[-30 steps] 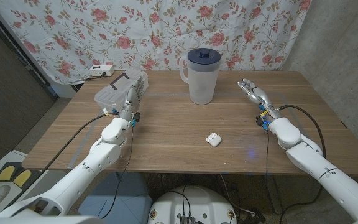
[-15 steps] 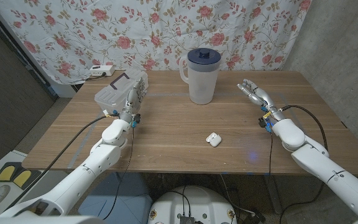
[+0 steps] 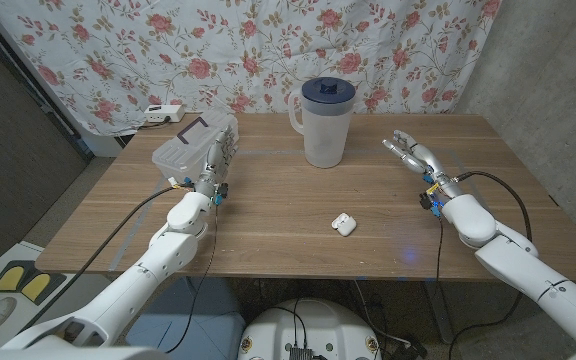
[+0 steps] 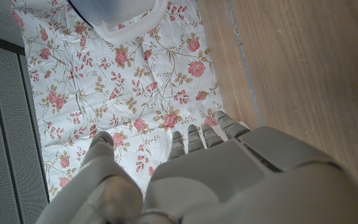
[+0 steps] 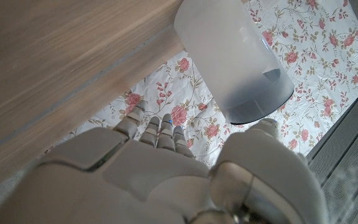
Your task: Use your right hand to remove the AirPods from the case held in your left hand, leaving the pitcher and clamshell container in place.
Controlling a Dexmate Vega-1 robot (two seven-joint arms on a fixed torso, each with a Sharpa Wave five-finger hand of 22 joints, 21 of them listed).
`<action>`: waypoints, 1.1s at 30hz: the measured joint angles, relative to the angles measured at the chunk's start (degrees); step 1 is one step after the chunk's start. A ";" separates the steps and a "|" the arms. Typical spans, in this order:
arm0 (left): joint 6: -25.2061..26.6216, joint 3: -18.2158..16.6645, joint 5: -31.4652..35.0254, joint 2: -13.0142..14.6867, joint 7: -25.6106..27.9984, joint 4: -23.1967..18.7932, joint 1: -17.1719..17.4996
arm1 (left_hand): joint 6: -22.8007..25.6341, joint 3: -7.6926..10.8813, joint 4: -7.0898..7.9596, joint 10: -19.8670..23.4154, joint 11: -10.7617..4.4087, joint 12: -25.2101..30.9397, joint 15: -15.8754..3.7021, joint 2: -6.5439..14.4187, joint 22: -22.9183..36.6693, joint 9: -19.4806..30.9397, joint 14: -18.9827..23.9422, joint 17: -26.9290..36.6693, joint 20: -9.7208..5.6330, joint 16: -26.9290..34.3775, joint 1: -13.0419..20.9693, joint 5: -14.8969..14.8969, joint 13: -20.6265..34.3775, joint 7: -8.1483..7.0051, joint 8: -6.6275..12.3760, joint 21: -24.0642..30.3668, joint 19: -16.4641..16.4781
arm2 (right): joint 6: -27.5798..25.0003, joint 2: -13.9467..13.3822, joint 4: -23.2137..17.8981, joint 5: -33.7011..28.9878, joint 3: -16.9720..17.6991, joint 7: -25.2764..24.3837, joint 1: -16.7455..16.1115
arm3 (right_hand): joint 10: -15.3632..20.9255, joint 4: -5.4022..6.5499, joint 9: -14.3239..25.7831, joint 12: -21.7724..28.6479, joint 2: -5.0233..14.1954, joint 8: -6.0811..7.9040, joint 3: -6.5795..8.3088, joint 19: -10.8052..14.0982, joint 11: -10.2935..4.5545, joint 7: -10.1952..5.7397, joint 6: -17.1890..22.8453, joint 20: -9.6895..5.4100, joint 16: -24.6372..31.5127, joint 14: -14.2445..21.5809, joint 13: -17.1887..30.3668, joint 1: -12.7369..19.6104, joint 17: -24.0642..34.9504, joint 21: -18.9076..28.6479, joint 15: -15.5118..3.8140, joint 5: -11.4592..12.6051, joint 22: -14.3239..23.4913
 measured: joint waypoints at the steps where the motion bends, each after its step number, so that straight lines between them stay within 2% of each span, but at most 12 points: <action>1: -0.04 0.01 0.00 -0.01 -0.08 0.03 -0.02 | -0.09 0.00 0.00 0.00 0.00 0.00 0.00 0.00 0.00 0.00 0.00 0.00 0.00 0.00 0.00 0.00 0.00 0.09 0.00 0.00 0.00 | -0.05 -0.09 -0.22 -0.03 0.03 -0.06 -0.14 | 0.03 0.00 0.00 0.00 0.00 0.00 0.00 0.00 0.03 0.00 0.00 0.00 0.00 0.00 0.00 0.00 0.00 0.00 0.00 0.00 0.00; 18: -0.55 0.73 -0.14 -0.77 -0.88 2.13 -1.21 | 0.12 0.00 0.00 0.00 0.00 0.00 0.00 0.01 0.00 0.00 0.00 0.00 -0.22 0.00 0.47 0.00 0.00 0.30 0.00 0.00 -0.22 | -2.65 -1.88 -4.51 -1.60 0.88 -3.14 -3.46 | 0.73 -0.47 0.00 0.24 0.30 0.00 0.48 0.00 -0.31 0.01 0.00 0.00 0.00 0.21 0.00 0.30 0.00 0.00 -0.20 -0.44 0.00; 33: -1.56 1.19 -0.37 -1.78 -1.35 3.79 -2.03 | 0.12 -0.01 0.01 0.00 0.00 0.00 0.00 0.01 0.00 0.00 0.00 0.00 -0.21 0.00 0.47 0.00 0.00 0.30 0.00 0.00 -0.20 | -3.31 -2.42 -5.79 -2.44 1.04 -4.86 -5.06 | 1.04 -0.47 0.00 0.23 0.53 0.00 0.47 0.22 0.00 -0.30 0.31 0.21 0.00 0.21 0.31 0.53 0.00 0.24 -0.20 -0.44 0.00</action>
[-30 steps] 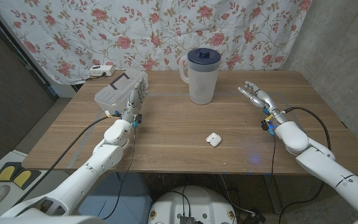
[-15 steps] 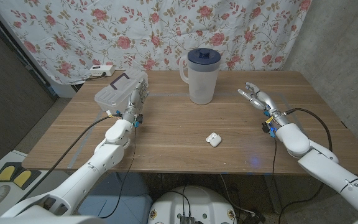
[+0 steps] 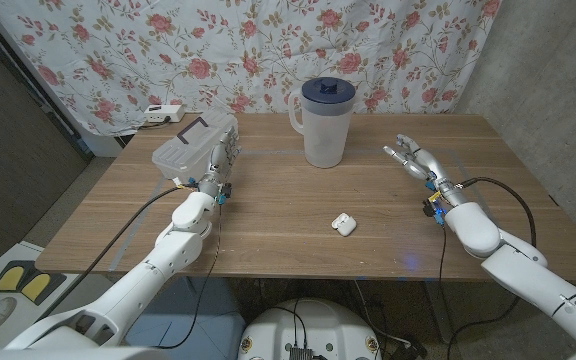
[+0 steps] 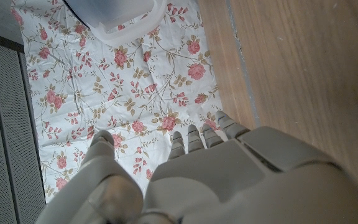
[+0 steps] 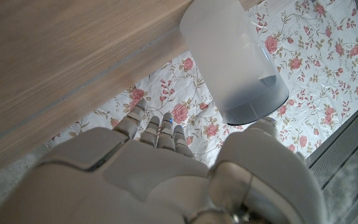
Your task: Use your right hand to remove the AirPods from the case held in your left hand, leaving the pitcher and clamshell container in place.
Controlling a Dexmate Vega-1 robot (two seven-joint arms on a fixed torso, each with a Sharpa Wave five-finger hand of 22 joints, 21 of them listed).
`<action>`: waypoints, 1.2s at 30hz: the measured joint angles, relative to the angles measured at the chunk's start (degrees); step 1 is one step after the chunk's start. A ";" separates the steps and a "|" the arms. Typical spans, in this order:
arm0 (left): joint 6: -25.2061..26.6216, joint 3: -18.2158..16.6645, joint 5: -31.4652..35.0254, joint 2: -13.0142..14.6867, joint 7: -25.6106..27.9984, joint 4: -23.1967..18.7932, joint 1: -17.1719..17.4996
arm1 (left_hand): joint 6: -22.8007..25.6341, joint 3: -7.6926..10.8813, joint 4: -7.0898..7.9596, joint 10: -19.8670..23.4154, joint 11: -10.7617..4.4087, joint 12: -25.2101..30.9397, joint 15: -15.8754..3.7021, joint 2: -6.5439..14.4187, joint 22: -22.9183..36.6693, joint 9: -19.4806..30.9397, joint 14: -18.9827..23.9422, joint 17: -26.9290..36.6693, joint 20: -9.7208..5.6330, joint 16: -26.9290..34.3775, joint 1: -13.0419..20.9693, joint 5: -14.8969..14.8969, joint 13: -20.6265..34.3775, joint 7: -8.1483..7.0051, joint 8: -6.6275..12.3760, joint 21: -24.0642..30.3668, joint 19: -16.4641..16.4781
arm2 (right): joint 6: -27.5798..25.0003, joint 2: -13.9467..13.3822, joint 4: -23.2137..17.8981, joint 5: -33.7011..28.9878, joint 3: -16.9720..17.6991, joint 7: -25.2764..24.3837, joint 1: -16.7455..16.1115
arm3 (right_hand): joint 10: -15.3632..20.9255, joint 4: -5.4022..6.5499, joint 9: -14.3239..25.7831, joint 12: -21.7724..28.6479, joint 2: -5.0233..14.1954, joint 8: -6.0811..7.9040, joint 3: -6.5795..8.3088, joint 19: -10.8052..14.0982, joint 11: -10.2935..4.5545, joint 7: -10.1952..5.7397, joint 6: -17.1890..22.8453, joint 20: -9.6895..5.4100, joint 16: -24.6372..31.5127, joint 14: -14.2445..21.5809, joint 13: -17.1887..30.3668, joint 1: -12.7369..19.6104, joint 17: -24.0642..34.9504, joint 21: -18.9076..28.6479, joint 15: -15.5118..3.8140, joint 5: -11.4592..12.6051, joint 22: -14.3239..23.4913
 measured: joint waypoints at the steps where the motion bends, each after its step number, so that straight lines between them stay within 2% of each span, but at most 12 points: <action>1: 0.00 0.02 0.00 -0.02 -0.01 0.05 -0.03 | 0.00 0.00 0.00 0.00 0.00 0.00 0.00 0.00 0.00 0.00 0.00 0.00 0.00 0.00 0.00 0.00 0.00 0.00 0.00 0.00 0.00 | -0.02 -0.03 -0.05 -0.01 0.00 -0.03 -0.10 | 0.00 -0.03 0.00 0.00 0.00 0.00 0.03 0.00 0.00 0.00 0.00 0.00 0.00 0.00 0.00 0.00 0.00 0.00 0.00 0.00 0.00; 15: -0.07 1.16 0.02 -1.17 -0.06 1.57 -1.31 | 0.00 0.00 0.00 0.00 0.00 0.00 0.00 0.00 0.00 0.00 0.00 0.00 0.00 0.00 0.00 0.00 0.00 0.00 0.00 0.00 0.00 | 0.01 -0.25 -0.46 -0.16 0.21 -1.11 -1.02 | 0.00 -0.24 0.00 0.00 0.00 0.00 0.24 -0.41 0.00 0.00 0.00 0.41 0.00 -0.08 -0.01 0.00 0.00 0.00 0.08 -0.44 0.00; 16: -0.07 1.23 0.23 -1.27 -0.64 1.72 -1.41 | 0.00 0.01 -0.01 0.00 0.00 0.00 0.00 0.00 0.00 0.00 0.00 0.00 0.00 0.00 0.00 0.00 0.00 0.00 0.00 0.00 0.00 | 0.01 -0.92 -1.32 -0.24 0.58 -1.16 -2.35 | 0.00 -0.24 0.00 0.00 0.00 0.00 0.24 -0.41 0.00 0.00 0.00 0.41 0.00 -0.18 0.00 0.00 0.00 0.00 0.18 -0.44 0.00; 27: -0.14 1.71 0.37 -1.91 -0.72 2.49 -1.91 | 0.00 0.25 -0.25 0.00 0.00 0.00 0.00 0.06 0.00 0.00 0.00 0.00 0.00 0.00 0.51 0.00 0.00 0.00 0.00 0.00 0.00 | 0.06 -1.61 -2.10 -1.20 0.82 -1.90 -3.35 | 0.00 -0.24 0.00 0.00 0.00 0.00 0.24 -0.72 0.00 0.00 0.00 0.71 0.00 -0.21 -0.01 0.00 0.00 0.00 0.21 -0.44 0.00; 31: -0.30 1.84 0.57 -1.98 -0.72 2.53 -1.93 | 0.00 0.25 -0.25 0.00 0.00 0.00 0.00 0.06 0.00 0.00 0.00 0.00 0.00 0.00 0.51 0.00 0.00 0.00 0.00 0.00 0.00 | -0.05 -2.57 -3.46 -1.75 1.22 -2.29 -4.83 | 0.00 -0.24 0.00 0.00 0.00 0.00 0.24 -0.72 0.00 0.00 0.00 0.71 0.00 -0.74 -0.01 0.00 0.00 0.00 0.12 -0.44 0.00; 36: -0.30 1.90 0.57 -1.98 -0.71 2.53 -1.93 | 0.00 0.41 -0.09 0.00 0.00 0.00 0.00 0.06 0.00 0.00 0.00 0.00 0.00 0.00 0.51 0.00 0.00 0.00 0.00 0.00 0.00 | -0.66 -3.24 -4.41 -2.54 1.26 -2.75 -5.63 | -0.21 -0.24 0.00 0.00 0.00 0.00 0.24 -0.72 -0.20 -1.47 -0.85 0.71 0.00 -1.12 -0.01 0.00 0.14 0.00 0.50 -0.72 0.00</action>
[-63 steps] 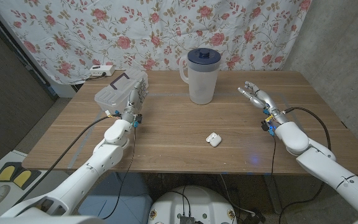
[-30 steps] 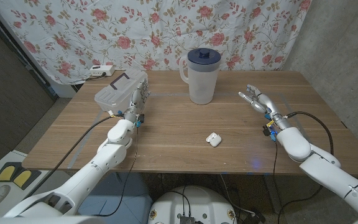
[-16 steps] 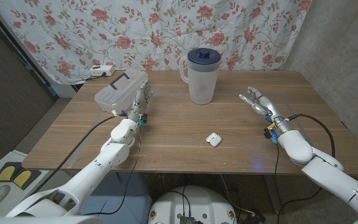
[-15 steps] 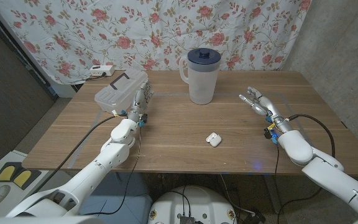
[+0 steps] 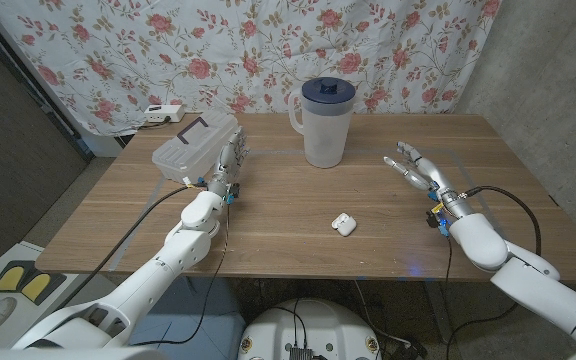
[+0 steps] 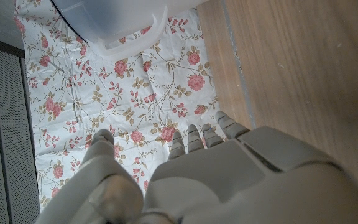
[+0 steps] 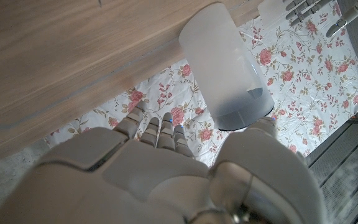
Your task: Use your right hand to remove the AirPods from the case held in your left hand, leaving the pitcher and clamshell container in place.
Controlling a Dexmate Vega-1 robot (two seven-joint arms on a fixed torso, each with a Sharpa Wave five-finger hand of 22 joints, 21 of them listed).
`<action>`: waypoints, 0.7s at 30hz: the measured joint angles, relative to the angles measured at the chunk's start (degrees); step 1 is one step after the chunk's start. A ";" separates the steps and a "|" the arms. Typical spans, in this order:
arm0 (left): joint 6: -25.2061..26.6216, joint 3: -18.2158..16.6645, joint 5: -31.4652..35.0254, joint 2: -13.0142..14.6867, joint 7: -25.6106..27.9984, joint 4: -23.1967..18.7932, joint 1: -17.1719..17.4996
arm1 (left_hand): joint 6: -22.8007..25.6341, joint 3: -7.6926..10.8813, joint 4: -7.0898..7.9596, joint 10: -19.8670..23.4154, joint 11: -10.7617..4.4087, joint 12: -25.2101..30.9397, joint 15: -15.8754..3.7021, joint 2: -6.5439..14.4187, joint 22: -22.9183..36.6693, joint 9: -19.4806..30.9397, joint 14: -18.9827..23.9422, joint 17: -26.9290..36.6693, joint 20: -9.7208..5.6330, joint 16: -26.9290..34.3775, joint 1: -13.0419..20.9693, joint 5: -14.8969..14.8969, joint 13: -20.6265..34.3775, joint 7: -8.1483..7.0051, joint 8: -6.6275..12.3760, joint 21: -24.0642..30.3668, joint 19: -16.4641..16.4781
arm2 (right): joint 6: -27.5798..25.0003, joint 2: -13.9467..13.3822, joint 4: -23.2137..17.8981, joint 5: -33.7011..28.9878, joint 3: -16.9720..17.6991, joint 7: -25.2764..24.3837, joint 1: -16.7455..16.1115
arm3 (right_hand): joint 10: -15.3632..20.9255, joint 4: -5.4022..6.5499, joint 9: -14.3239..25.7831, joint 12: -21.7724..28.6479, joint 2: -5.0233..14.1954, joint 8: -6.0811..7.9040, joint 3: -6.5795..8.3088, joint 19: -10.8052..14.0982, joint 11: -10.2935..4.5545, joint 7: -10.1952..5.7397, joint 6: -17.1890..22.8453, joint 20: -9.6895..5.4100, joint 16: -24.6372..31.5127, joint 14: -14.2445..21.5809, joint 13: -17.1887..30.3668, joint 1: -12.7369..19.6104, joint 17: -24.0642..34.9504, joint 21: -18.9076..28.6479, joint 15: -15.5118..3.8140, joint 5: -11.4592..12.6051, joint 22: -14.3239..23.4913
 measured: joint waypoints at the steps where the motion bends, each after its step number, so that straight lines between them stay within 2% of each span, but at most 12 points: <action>1: 0.00 0.00 0.01 0.00 0.02 -0.04 0.02 | 0.00 0.00 0.00 0.00 0.00 0.00 0.00 0.00 0.00 0.00 0.00 0.00 0.00 0.00 0.00 0.00 0.00 0.00 0.00 0.00 0.00 | -0.28 -0.17 -0.27 -0.26 0.00 -0.15 -0.24 | 0.00 0.00 0.00 0.00 0.00 0.00 0.00 0.00 0.00 -0.18 0.00 0.00 0.00 0.00 0.00 0.00 0.00 0.00 0.00 0.00 0.00; 4: -0.03 0.01 0.08 0.07 0.06 -0.31 0.16 | 0.00 0.00 0.00 0.00 0.00 0.00 0.00 0.00 0.00 0.00 0.00 0.00 0.00 0.00 0.00 0.00 0.00 0.00 0.00 0.00 0.00 | -0.70 -0.38 -0.76 -0.76 -0.01 -0.43 -0.60 | 0.00 -0.18 0.00 0.00 0.00 0.00 0.18 -0.43 0.00 -0.38 0.22 0.43 0.00 -0.23 0.00 0.00 0.00 0.00 0.22 0.00 0.00; 21: 1.56 -0.08 1.24 0.92 2.35 -3.64 1.45 | 0.13 0.17 -0.17 0.00 0.00 0.00 0.00 0.47 0.00 0.00 0.00 -0.13 -0.11 0.00 0.47 0.00 0.00 0.13 0.00 0.00 -0.11 | -4.98 -1.80 -4.62 -4.70 -0.47 -2.93 -3.15 | 1.06 -0.39 0.00 0.22 0.00 0.00 0.39 -0.41 -0.04 -1.09 -0.50 0.41 0.00 -0.22 0.25 0.00 -0.01 0.00 0.22 -0.21 0.00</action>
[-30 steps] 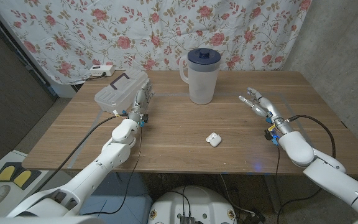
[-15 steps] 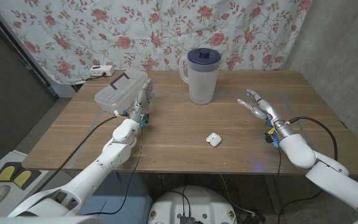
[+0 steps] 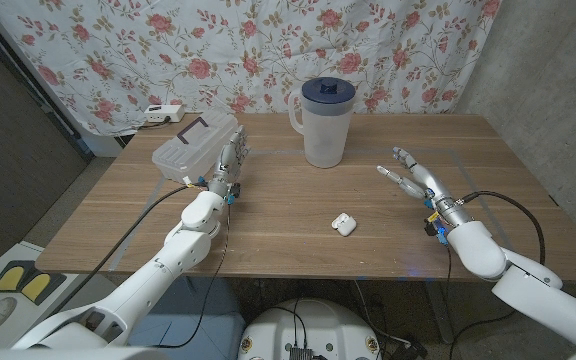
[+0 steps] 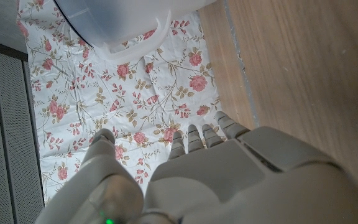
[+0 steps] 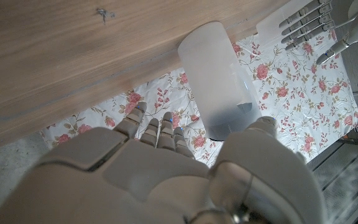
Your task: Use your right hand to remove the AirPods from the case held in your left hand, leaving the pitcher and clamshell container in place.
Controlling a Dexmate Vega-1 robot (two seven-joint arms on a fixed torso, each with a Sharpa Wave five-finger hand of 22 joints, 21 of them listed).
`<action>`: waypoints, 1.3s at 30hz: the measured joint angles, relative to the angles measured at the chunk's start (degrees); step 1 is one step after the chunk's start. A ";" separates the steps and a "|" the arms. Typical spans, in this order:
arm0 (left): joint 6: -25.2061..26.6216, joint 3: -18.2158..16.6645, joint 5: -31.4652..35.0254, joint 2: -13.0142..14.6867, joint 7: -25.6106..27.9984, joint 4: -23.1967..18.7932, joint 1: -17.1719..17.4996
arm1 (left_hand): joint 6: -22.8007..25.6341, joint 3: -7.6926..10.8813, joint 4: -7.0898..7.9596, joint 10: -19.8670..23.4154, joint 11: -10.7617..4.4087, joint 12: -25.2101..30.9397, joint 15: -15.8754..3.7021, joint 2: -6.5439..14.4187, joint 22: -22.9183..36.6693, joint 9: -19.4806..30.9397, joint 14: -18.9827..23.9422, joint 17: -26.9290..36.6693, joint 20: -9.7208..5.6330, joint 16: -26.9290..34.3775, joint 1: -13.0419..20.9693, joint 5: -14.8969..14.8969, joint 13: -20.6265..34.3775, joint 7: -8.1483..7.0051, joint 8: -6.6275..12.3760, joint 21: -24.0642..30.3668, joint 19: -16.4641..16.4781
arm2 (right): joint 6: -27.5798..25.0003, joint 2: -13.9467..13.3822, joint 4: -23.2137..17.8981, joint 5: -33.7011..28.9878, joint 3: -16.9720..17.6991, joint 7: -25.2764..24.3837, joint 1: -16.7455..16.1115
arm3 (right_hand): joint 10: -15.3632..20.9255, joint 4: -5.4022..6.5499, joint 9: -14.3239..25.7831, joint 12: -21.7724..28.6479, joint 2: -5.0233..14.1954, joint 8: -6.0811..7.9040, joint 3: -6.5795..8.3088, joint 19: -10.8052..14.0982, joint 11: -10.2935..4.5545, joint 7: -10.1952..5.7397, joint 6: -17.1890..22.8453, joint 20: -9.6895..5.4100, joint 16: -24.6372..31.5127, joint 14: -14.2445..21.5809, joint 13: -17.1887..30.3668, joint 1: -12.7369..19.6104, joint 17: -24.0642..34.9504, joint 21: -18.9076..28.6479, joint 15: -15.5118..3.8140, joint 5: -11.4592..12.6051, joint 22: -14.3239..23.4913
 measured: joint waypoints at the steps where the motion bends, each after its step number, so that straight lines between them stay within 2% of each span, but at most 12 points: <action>1: 0.00 -0.01 0.00 0.02 0.00 -0.11 0.03 | 0.18 0.07 -0.07 0.00 0.00 0.00 0.00 0.31 0.00 0.00 0.00 0.00 0.00 0.00 0.31 0.00 0.00 0.18 0.00 0.00 0.00 | -0.46 -0.30 -0.89 -0.37 -0.12 -0.18 -0.52 | 0.00 0.00 0.00 0.00 0.00 0.00 0.00 0.00 0.00 0.00 0.00 0.00 0.00 0.00 0.00 0.00 0.00 0.00 0.00 0.00 0.00; 3: 0.00 -0.01 0.00 0.07 0.00 -0.31 0.14 | 0.18 0.17 0.04 0.00 0.00 0.00 0.00 0.36 0.00 0.00 0.00 0.00 0.00 0.00 0.36 0.00 0.00 0.18 0.00 0.00 0.00 | -1.24 -0.30 -0.89 -0.98 -0.12 -0.52 -0.52 | 0.17 -0.05 0.00 0.00 0.01 0.00 0.05 0.00 -0.17 -0.18 0.23 0.00 0.12 0.00 0.00 0.01 0.00 0.00 0.00 0.00 0.00; 7: 0.73 -0.03 0.29 0.12 0.57 -0.50 0.24 | 0.18 0.52 -0.04 0.00 0.00 0.00 0.00 0.53 0.00 0.00 0.00 0.00 0.00 0.00 0.53 0.00 0.00 0.18 0.00 0.00 0.00 | -2.44 -0.72 -2.36 -2.20 -0.47 -1.39 -1.37 | 0.17 -0.48 0.00 0.00 0.00 0.00 0.48 1.87 -0.17 2.21 1.79 -1.85 0.68 1.51 0.00 0.61 0.00 0.66 -1.08 -0.22 0.00; 9: 0.82 -0.04 0.48 0.17 0.64 -0.56 0.28 | 0.18 0.54 -0.06 0.00 0.00 0.00 0.00 0.83 0.00 0.00 0.00 0.00 0.00 0.00 0.83 0.00 0.00 0.18 0.00 0.00 0.00 | -2.80 -0.80 -2.67 -2.67 -0.56 -1.69 -1.53 | 0.17 -0.51 0.00 0.00 -0.23 0.00 0.51 2.73 -0.17 2.30 1.87 -1.91 0.79 1.96 0.00 0.83 -0.01 0.66 -1.54 -0.21 0.00; 14: 0.93 -0.12 0.61 0.30 0.77 -0.67 0.34 | 0.18 0.54 -0.06 0.00 0.00 0.00 0.00 1.06 0.00 0.00 0.00 0.01 0.00 0.00 1.05 0.00 0.00 0.18 0.00 0.00 0.00 | -3.92 -1.04 -3.62 -4.11 -0.93 -2.59 -1.90 | 0.17 -0.88 0.00 0.00 -0.23 0.41 0.54 3.09 -0.17 2.28 2.30 -2.27 1.16 2.59 0.00 0.83 -0.01 0.66 -1.56 -0.20 0.00; 27: 1.05 -0.19 1.24 0.78 0.83 -1.25 0.40 | 0.18 1.18 -0.22 0.00 0.00 0.00 0.00 1.50 0.00 0.00 0.00 0.01 0.01 0.00 1.50 0.00 0.00 0.18 0.41 0.00 0.01 | -5.98 -1.55 -5.13 -7.11 -2.01 -3.49 -1.98 | 0.39 -1.12 0.00 0.00 -0.15 0.40 0.78 3.70 0.05 2.58 2.60 -1.65 1.16 3.20 -0.01 1.36 -0.01 0.66 -1.56 -0.42 0.00; 30: 1.26 -0.15 2.07 0.79 1.19 -1.26 0.45 | 0.19 1.18 -0.22 0.00 0.00 0.00 0.00 1.68 0.00 0.00 0.00 0.01 0.01 0.00 1.67 0.00 0.00 0.16 0.40 0.00 0.01 | -6.58 -2.00 -6.70 -7.70 -2.82 -3.54 -2.01 | 0.39 -1.21 0.00 0.00 -0.15 0.40 0.88 3.70 0.05 2.68 3.13 -1.65 1.16 3.20 -0.01 1.36 -0.01 0.66 -1.56 -0.42 0.00; 34: 0.13 -0.02 3.78 0.42 2.55 -0.94 0.74 | 2.30 1.41 -0.45 1.08 -0.61 0.31 -0.54 1.96 0.00 0.00 0.12 0.01 0.00 0.00 2.58 -0.27 0.00 -0.61 0.89 0.00 0.02 | -7.25 -2.23 -7.36 -8.20 -3.19 -3.54 -2.06 | 0.81 -1.36 0.00 0.00 -0.15 0.62 1.03 3.69 0.01 2.67 3.12 -1.64 1.16 3.20 -0.01 1.36 -0.01 0.66 -1.56 -0.42 0.00; 39: -1.24 -0.05 5.12 0.04 3.47 -1.15 1.43 | 3.87 1.89 -0.46 2.48 -0.81 0.77 -0.92 2.26 0.00 0.00 0.94 0.01 -0.31 0.45 3.31 -0.27 0.00 -0.04 1.33 0.00 0.33 | -7.80 -2.35 -7.81 -8.47 -3.40 -3.55 -2.16 | 0.89 -1.36 0.00 0.22 -0.45 0.61 1.03 3.90 -0.07 2.67 3.12 -1.02 1.16 3.20 -0.01 1.67 -0.01 0.66 -1.56 -0.42 0.00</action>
